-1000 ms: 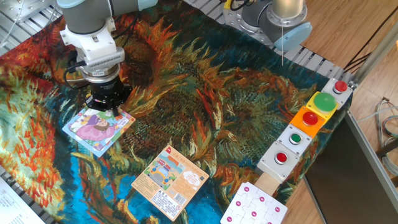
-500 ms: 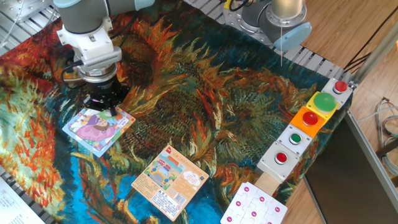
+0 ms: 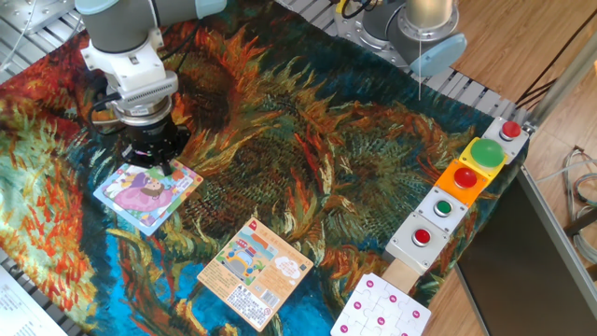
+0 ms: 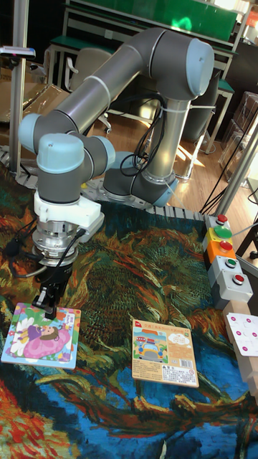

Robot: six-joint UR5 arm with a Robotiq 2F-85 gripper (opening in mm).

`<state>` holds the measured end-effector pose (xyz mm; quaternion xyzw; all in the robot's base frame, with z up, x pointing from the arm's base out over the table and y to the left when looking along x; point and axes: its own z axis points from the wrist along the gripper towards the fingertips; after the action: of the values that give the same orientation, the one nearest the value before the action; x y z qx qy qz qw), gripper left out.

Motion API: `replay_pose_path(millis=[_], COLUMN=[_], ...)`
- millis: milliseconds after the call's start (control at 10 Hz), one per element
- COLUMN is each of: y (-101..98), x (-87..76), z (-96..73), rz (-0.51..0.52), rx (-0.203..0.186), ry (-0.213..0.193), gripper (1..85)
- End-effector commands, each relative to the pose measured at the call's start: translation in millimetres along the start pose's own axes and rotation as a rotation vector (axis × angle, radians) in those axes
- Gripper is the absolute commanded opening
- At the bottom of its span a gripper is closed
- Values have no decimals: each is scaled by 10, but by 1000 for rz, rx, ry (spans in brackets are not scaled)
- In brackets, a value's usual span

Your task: Assemble one piece of a puzzle

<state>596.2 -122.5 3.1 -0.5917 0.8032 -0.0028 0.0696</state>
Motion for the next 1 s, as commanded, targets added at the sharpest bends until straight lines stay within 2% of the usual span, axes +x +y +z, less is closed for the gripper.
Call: replay_pose_path(millis=[0,200,500,600,900], y=[-19,-3,7,-13,-166], x=[-26,-21,17,32,90], z=[7,-40,-280,-296,-300], rz=[6,9,15,23,94], rx=[3,2,-13,-8,53], ry=[-13,-11,8,15,35], gripper=[13,13,13,13,13])
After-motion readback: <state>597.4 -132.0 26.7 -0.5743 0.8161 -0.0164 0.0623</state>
